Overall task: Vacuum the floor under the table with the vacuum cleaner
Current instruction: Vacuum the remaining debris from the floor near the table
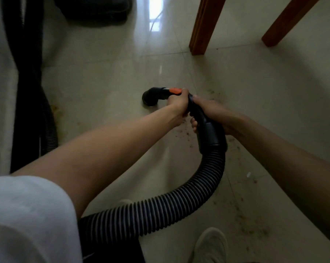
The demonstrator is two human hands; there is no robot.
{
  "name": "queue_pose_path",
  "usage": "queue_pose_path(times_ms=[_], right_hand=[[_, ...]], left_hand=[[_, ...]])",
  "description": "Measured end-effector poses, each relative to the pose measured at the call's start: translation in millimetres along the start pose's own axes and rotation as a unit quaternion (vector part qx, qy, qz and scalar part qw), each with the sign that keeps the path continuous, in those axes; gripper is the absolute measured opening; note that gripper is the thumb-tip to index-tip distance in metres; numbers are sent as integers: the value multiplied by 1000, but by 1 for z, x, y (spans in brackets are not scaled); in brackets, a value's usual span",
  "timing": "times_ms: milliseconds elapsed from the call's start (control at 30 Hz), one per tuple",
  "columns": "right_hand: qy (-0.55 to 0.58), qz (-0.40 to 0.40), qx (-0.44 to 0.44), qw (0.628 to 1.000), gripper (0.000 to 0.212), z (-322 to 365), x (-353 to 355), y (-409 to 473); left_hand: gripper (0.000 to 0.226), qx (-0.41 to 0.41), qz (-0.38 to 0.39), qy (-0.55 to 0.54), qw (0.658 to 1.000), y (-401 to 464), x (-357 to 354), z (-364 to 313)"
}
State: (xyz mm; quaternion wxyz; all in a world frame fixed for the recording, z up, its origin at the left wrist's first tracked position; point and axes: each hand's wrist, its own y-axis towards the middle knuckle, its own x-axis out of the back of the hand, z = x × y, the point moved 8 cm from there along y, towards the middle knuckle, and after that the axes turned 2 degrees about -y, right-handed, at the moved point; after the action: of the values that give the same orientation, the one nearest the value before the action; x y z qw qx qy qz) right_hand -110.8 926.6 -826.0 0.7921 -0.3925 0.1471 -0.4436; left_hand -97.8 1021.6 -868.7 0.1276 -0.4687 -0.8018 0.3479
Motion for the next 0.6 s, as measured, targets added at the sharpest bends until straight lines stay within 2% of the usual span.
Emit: queue_pose_path(times_ms=[167,367,600], right_hand=[[5,33,1,999,46,6,-25,4],[11,25,14,1000,44,1,-21,3],[180,47,-11,982,29,-17,9,-11]], left_hand=[[22,2,-16,-5,1000,6,26,-3],[20,14,23,-4,1000,3,18,-1],[16,22,88,50,995,-6,-33,13]])
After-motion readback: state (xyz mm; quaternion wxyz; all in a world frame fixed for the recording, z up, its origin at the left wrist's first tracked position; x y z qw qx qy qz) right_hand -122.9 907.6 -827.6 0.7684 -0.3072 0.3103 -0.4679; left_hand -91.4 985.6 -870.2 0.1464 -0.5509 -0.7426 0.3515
